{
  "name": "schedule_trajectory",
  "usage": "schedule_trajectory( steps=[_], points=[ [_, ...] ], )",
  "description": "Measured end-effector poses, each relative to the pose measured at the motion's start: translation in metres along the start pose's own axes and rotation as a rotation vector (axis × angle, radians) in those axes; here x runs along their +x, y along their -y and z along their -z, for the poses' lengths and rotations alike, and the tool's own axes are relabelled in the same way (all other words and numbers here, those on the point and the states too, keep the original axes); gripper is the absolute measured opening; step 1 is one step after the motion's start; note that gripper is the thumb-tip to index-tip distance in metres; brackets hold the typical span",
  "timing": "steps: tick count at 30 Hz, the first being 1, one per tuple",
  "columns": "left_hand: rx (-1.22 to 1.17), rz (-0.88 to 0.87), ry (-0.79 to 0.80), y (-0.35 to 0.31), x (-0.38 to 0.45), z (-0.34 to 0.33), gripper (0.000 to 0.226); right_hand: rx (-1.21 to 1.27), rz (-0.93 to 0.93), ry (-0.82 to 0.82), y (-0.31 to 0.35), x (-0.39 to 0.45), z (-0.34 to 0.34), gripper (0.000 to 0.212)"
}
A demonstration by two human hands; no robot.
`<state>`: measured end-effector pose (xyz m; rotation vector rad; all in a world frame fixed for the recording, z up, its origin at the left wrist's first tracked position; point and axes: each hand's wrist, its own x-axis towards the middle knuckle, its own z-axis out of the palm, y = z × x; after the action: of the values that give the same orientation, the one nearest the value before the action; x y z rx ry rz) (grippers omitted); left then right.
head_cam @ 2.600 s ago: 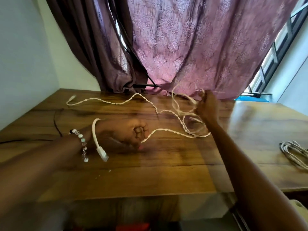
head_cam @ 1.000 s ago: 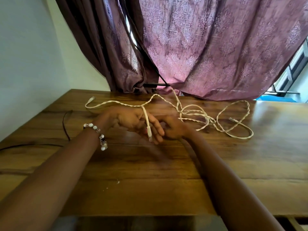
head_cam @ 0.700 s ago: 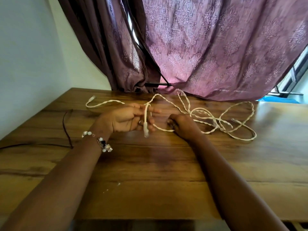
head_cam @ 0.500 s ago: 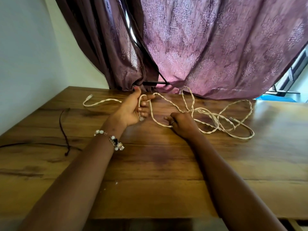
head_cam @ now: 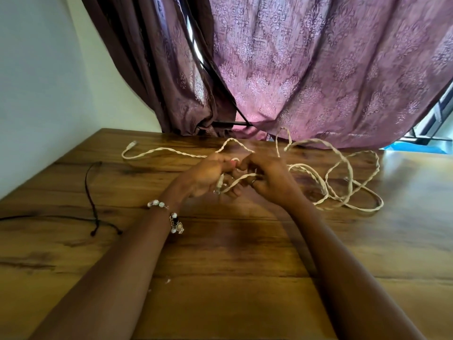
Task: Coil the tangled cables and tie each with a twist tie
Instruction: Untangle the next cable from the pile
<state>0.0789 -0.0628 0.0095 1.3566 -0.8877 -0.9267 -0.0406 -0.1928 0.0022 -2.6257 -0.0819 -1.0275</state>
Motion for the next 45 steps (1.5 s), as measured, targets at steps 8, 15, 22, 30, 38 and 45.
schedule_trajectory(
  steps=[8,15,22,30,38,45],
  points=[
    [0.098,0.051,0.198,-0.006,-0.007,0.006,0.038,-0.212,-0.187,-0.126,-0.014,-0.005,0.022,0.035],
    [-0.269,-0.013,0.284,-0.012,-0.022,0.038,0.047,-0.158,-0.041,-0.029,-0.018,-0.007,0.019,0.047],
    [-0.959,-0.195,0.516,-0.007,-0.011,0.069,0.038,-0.537,-0.079,0.376,-0.02,-0.014,0.011,0.069],
    [-0.638,-0.328,-0.295,-0.011,-0.006,0.047,0.031,-0.806,0.284,0.496,0.03,-0.004,-0.025,0.046],
    [0.008,-0.086,-0.028,0.002,-0.008,0.007,0.027,-0.297,0.256,-0.08,0.036,0.002,-0.011,0.027],
    [-0.168,0.026,0.234,-0.011,-0.016,0.007,0.043,-0.151,0.058,-0.166,0.003,0.001,0.013,0.025]
  ],
)
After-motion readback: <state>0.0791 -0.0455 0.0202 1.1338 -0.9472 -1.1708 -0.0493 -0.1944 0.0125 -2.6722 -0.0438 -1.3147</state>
